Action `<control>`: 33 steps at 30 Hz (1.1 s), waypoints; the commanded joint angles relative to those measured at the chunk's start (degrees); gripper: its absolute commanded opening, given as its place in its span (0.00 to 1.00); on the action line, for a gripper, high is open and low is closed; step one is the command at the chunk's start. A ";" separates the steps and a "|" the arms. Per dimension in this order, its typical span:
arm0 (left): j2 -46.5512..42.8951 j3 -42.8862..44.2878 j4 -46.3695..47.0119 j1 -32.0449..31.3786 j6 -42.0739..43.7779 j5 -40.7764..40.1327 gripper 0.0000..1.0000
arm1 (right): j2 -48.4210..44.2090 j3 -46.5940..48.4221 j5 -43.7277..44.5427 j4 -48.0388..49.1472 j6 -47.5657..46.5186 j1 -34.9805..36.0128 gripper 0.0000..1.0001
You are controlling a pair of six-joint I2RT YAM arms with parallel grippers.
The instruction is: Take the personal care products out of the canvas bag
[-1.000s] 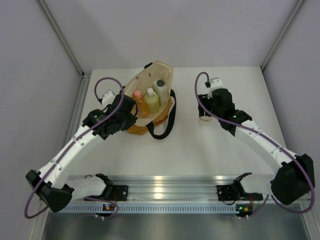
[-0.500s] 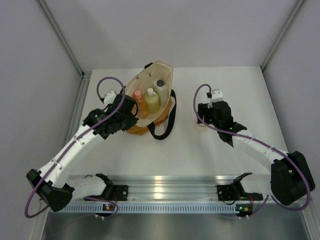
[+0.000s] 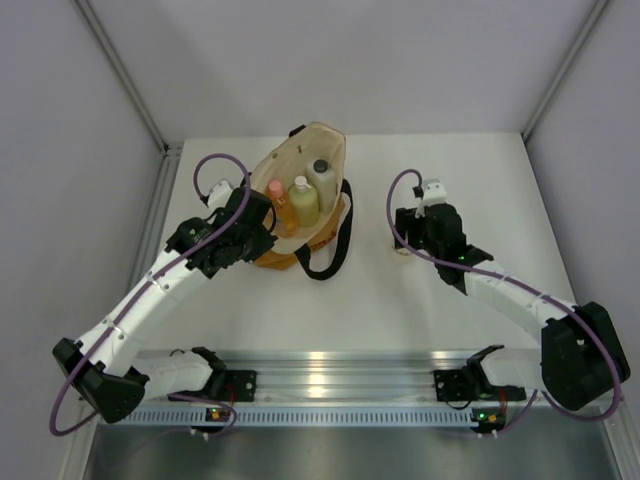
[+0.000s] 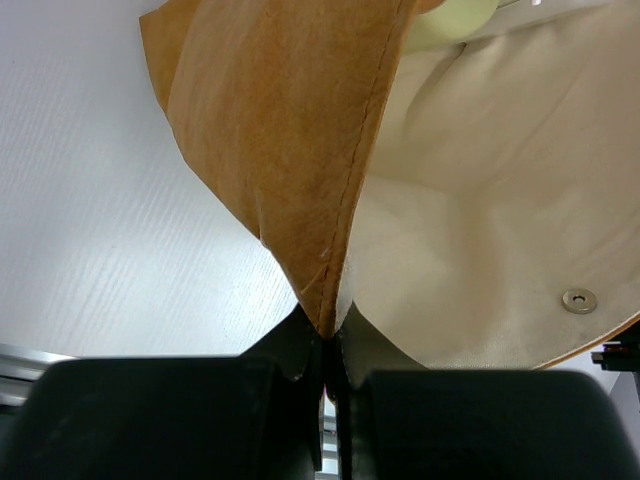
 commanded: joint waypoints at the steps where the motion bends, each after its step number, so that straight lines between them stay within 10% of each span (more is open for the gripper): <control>1: -1.17 0.40 0.78 -0.12 0.94 1.45 0.00 | -0.91 3.14 -0.62 6.57 0.52 -0.86 0.36; 22: -0.47 0.23 2.09 -0.12 2.35 2.95 0.00 | -5.39 5.34 0.61 -1.95 0.17 -0.86 0.88; 33: -1.52 0.67 2.44 -0.12 2.17 1.54 0.00 | -6.80 27.54 -6.42 -17.95 2.19 4.84 0.76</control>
